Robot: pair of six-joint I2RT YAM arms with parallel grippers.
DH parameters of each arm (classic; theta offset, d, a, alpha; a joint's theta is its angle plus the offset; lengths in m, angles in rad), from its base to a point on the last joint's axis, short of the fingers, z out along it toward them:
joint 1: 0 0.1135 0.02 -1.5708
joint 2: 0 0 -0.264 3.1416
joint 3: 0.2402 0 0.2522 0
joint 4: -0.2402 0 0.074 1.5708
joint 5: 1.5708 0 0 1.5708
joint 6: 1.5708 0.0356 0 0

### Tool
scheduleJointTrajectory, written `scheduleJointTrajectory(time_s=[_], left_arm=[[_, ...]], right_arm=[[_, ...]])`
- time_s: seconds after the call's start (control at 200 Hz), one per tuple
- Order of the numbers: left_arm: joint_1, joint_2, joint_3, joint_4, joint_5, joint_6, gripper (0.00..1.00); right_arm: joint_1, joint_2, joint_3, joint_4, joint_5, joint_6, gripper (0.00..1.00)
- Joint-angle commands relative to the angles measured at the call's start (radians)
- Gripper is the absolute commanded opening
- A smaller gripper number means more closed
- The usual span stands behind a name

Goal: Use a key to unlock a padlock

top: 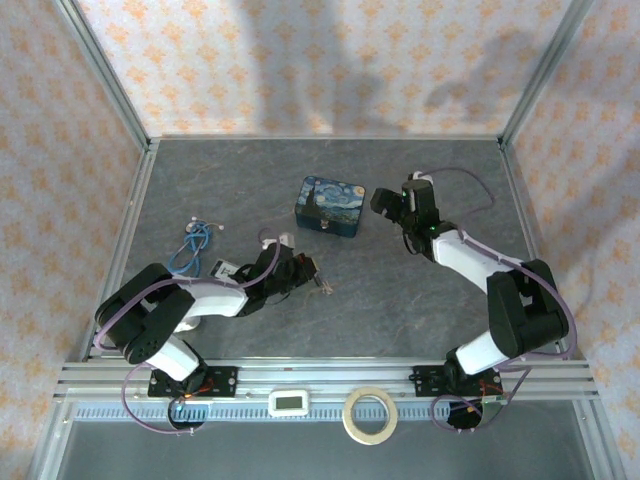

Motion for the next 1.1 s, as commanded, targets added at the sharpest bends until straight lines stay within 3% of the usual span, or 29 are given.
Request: scheduleJointTrajectory(time_s=[0.0,0.165,0.39,0.49,0.651,0.831,1.096], left_arm=[[-0.005,0.039,0.048,-0.111,-0.026,0.067,0.00],[-0.005,0.071,0.074,-0.133,-0.070,0.094,0.11],[-0.003,0.004,0.086,-0.182,-0.156,0.116,0.49],[0.003,-0.064,0.100,-0.220,-0.227,0.154,0.61],[0.074,-0.176,0.126,-0.273,-0.328,0.271,0.72],[0.268,-0.284,0.128,-0.268,-0.371,0.441,0.78],[0.412,-0.309,0.086,-0.131,-0.663,0.724,0.88]], right_arm=[[-0.005,-0.028,-0.010,0.030,0.073,-0.028,0.94],[-0.024,-0.051,-0.060,0.080,0.110,-0.061,0.95],[-0.089,-0.071,-0.140,0.161,0.175,-0.129,0.97],[-0.140,-0.074,-0.181,0.225,0.191,-0.164,0.97],[-0.200,-0.050,-0.216,0.317,0.222,-0.231,0.97],[-0.224,0.000,-0.294,0.514,0.251,-0.333,0.98],[-0.261,0.040,-0.432,0.812,0.164,-0.391,0.96]])
